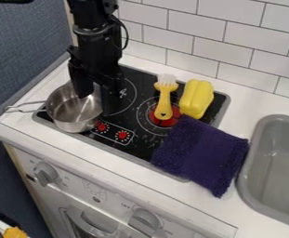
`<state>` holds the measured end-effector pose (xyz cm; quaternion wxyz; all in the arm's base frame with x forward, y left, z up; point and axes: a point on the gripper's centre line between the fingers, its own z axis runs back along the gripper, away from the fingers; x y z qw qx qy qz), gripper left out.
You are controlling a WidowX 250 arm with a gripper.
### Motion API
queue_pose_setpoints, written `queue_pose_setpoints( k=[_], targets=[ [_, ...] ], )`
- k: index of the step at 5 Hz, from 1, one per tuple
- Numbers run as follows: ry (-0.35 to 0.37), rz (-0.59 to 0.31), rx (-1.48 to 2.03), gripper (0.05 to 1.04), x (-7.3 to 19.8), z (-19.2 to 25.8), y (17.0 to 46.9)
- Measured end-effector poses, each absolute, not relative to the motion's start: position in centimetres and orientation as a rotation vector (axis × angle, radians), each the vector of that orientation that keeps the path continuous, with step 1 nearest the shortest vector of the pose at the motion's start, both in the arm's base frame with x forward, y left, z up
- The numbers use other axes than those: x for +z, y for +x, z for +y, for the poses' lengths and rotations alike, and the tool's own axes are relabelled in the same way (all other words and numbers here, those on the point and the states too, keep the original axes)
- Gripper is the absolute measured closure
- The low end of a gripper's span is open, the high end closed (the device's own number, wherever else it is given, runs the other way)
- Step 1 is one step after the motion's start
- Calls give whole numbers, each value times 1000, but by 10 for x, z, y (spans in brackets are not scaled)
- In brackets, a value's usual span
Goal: Move the yellow brush above the right burner
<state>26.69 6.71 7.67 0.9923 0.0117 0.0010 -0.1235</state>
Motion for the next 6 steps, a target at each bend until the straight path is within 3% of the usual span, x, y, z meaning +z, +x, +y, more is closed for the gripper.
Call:
queue_pose_setpoints(
  k=[1,2,4,6],
  targets=[
    [10,31,-245,82,68,66,264],
    [-5,39,-252,82,62,48,284],
    [-19,45,-164,82,44,27,348],
    [38,78,-62,82,21,40,375]
  ],
)
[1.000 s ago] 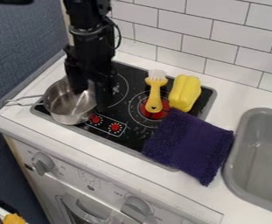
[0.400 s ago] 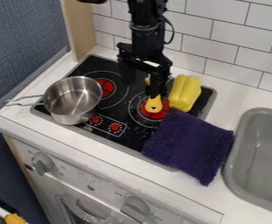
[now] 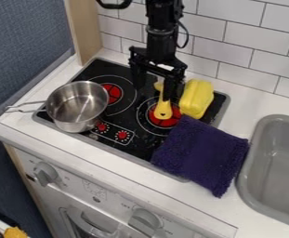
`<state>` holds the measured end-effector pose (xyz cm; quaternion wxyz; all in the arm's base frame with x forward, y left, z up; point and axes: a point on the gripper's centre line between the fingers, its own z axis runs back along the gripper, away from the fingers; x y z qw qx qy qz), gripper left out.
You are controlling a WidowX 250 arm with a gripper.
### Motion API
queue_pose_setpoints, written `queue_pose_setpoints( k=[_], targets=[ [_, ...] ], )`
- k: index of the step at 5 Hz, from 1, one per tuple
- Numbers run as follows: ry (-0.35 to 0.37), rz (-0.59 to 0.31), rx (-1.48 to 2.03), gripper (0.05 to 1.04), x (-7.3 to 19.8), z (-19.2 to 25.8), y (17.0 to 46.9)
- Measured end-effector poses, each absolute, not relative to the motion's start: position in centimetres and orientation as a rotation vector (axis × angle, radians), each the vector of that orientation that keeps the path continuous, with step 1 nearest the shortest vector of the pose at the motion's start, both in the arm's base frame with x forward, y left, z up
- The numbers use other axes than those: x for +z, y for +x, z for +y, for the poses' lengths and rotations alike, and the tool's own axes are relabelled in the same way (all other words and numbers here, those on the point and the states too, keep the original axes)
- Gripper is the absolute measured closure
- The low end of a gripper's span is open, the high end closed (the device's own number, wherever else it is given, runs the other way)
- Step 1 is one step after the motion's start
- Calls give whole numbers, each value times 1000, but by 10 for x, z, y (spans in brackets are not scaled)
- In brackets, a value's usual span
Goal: Move the yellow brush above the right burner
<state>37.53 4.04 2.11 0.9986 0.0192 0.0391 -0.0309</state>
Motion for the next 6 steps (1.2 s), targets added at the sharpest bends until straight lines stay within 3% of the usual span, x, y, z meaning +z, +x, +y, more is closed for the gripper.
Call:
queue_pose_setpoints(
  k=[3,5,6],
  targets=[
    [6,50,50,115,14,38,378],
    [26,52,41,675,9,41,377],
    [39,69,19,743,7,40,374]
  ],
)
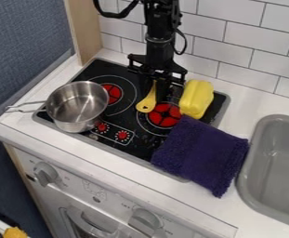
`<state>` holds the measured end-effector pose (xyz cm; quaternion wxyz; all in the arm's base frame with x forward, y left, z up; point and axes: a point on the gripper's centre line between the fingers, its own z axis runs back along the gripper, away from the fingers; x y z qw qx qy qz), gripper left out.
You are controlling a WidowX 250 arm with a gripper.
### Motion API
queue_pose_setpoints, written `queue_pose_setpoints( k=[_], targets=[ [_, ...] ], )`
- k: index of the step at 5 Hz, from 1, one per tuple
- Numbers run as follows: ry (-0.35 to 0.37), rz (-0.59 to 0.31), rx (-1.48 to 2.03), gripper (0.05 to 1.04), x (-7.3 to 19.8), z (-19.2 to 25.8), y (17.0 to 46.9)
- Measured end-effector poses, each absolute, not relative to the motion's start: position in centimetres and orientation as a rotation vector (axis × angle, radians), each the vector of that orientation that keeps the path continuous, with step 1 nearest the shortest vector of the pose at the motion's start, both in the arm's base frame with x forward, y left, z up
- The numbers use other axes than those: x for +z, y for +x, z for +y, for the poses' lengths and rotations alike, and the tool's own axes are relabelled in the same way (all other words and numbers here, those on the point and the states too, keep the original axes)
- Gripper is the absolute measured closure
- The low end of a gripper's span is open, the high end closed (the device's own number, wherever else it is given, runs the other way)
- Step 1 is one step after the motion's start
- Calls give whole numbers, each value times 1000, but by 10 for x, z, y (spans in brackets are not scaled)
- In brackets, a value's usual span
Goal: Move the yellow brush above the right burner
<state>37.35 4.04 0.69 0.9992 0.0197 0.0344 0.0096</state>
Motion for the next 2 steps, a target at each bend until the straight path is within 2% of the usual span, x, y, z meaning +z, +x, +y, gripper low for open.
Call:
queue_pose_setpoints(
  k=[1,2],
  targets=[
    [39,83,-11,744,8,40,369],
    [20,69,-36,744,27,51,368]
  ],
)
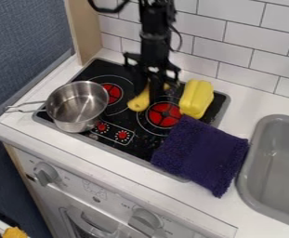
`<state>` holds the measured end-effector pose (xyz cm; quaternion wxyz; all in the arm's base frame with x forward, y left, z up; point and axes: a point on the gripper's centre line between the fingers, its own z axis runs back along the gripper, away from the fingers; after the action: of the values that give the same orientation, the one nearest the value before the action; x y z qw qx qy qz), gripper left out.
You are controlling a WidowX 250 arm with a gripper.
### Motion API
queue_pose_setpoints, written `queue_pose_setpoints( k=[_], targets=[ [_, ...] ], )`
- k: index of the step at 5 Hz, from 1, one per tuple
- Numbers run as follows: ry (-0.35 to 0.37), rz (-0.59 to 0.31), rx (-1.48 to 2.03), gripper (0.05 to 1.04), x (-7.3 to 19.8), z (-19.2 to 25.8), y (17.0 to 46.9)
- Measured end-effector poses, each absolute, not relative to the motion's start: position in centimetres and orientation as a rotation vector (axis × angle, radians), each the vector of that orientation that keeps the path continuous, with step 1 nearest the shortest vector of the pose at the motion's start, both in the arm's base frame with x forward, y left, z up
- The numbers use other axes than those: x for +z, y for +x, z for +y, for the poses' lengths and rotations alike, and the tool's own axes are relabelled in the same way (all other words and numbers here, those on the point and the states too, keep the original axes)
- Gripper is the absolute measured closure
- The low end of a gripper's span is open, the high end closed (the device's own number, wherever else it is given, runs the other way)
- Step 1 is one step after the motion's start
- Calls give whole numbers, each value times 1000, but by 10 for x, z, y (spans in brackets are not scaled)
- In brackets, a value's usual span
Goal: Move the yellow brush above the right burner
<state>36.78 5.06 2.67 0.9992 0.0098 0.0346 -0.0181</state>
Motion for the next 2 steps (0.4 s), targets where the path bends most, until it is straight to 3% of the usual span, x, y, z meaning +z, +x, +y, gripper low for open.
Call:
queue_pose_setpoints(
  k=[2],
  targets=[
    [76,-40,25,744,76,120,385]
  ],
)
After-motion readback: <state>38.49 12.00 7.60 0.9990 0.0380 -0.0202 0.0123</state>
